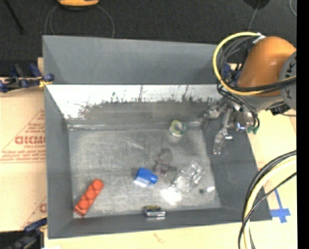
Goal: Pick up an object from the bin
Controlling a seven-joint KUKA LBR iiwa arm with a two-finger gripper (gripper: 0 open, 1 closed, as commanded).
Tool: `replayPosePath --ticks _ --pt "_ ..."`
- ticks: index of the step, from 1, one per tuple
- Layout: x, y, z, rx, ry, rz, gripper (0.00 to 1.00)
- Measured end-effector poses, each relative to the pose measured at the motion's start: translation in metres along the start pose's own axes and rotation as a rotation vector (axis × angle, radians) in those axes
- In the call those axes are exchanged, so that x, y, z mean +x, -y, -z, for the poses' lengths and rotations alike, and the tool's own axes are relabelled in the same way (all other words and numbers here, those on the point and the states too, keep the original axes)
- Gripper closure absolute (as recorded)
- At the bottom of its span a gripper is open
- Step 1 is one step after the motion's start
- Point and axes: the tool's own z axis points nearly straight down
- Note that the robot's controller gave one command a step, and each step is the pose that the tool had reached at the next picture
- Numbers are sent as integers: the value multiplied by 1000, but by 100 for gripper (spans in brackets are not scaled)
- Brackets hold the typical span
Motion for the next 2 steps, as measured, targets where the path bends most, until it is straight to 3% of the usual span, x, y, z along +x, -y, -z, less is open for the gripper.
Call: replayPosePath --ticks 1,2 --pt "30 -75 -29 -6 -5 112 0" --pt "96 -113 -43 -2 1 320 0"
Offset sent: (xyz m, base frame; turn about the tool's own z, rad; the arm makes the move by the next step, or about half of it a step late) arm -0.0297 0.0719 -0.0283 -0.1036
